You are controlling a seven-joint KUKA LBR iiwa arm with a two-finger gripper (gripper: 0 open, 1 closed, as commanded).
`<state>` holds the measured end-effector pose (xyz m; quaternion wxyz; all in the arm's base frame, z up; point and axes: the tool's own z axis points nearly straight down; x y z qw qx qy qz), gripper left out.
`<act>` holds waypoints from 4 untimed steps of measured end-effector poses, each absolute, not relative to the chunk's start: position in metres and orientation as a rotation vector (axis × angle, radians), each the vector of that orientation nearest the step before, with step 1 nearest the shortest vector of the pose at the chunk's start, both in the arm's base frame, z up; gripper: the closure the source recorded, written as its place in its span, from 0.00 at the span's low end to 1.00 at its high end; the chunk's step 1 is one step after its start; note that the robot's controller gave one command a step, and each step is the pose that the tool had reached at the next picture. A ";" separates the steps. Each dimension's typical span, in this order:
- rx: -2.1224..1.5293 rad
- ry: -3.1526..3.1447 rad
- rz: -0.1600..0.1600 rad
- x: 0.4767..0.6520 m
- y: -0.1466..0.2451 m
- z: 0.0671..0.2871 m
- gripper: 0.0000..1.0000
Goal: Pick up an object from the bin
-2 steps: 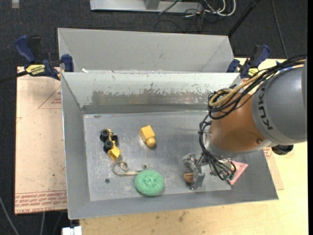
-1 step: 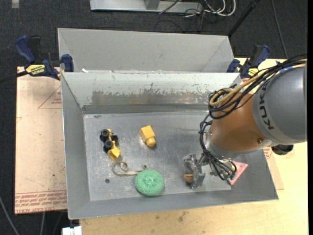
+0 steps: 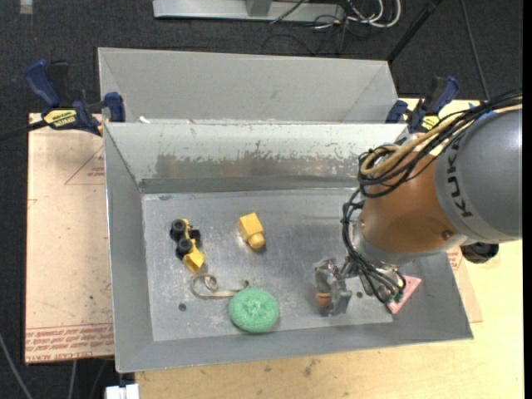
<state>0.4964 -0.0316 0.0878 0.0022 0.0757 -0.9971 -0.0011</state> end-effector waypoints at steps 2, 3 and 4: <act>0.239 -3.134 -0.001 0.498 -0.032 0.111 1.00; 0.240 -3.136 -0.001 0.498 -0.031 0.120 1.00; 0.241 -3.134 -0.001 0.498 -0.031 0.127 1.00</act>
Offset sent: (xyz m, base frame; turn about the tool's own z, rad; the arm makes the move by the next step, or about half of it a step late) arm 0.0001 0.0001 0.0505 0.0000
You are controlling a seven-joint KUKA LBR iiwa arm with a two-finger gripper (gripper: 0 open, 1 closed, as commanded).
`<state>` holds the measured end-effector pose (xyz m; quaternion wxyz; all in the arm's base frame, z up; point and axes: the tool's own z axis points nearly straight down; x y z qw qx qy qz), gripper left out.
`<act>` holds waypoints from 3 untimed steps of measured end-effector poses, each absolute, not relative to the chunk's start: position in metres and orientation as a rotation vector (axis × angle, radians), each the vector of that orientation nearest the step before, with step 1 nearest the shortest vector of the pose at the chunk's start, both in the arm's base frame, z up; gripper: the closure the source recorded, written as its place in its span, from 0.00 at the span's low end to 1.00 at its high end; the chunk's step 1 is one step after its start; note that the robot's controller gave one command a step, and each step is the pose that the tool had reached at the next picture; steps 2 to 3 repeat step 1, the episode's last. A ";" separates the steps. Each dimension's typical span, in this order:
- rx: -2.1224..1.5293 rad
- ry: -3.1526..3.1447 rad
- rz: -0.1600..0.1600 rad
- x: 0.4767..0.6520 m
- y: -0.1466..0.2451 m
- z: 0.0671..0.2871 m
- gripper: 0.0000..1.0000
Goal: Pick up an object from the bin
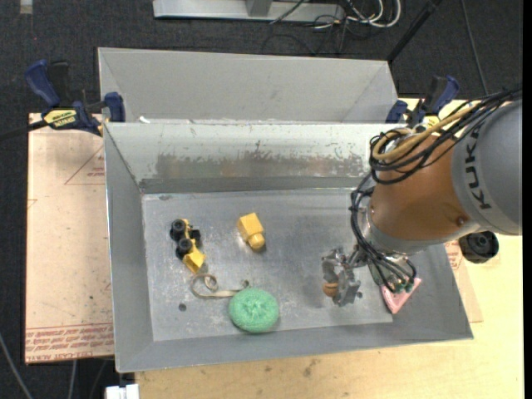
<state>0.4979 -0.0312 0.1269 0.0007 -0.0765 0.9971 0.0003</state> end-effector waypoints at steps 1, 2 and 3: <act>-0.240 3.131 0.001 0.498 -0.031 0.135 1.00; -0.240 3.131 0.001 0.498 -0.031 0.135 1.00; -0.240 3.131 0.001 0.498 -0.031 0.135 1.00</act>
Offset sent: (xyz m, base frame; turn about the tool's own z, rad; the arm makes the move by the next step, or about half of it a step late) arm -0.0001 0.0000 0.0112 0.0000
